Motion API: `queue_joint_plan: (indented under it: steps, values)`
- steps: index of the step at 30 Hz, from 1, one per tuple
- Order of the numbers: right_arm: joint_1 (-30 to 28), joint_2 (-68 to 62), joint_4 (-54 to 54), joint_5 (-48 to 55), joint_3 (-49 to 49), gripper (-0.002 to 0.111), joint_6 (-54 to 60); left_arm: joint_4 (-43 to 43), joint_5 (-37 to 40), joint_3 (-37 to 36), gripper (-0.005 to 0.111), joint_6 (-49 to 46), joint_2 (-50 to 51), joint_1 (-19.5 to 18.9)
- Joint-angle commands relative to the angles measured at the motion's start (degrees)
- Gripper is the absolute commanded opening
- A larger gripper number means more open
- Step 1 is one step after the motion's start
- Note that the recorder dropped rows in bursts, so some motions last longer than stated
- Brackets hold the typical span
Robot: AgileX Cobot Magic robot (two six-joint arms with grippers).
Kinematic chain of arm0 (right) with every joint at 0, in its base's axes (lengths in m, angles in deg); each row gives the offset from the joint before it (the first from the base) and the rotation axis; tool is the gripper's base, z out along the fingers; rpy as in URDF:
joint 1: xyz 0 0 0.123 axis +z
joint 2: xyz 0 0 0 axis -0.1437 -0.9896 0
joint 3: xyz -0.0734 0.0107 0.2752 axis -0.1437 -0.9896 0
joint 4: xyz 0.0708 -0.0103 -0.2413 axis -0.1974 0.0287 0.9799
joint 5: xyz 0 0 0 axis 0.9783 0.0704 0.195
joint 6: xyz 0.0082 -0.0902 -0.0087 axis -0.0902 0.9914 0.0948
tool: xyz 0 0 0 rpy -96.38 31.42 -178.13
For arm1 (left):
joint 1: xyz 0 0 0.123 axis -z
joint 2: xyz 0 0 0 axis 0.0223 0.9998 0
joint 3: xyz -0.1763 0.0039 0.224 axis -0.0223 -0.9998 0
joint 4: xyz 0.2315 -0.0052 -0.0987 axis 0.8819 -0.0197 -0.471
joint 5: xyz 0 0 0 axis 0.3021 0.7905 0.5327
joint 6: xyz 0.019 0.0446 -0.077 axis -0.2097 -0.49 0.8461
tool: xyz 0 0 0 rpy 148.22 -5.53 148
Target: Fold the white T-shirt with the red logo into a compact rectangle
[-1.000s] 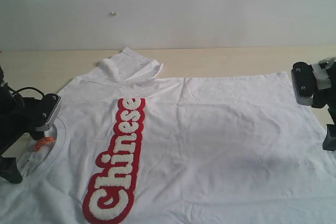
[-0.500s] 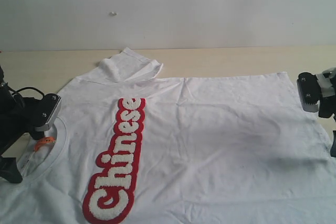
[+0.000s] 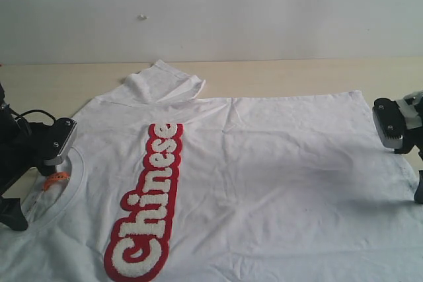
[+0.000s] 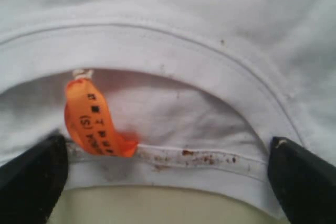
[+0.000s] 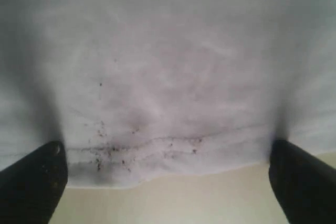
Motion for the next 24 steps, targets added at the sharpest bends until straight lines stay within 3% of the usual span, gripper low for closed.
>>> queue_joint_plan:
  steps: [1,24]
  values:
    - [-0.1,-1.3,-0.4,-1.8,0.3,0.105,0.9,-0.4,0.0,0.1,0.105,0.2,0.8,0.1]
    - [0.0,0.0,-0.3,-3.4,0.3,0.105,4.1,-0.4,0.0,0.1,0.105,0.2,0.8,0.1]
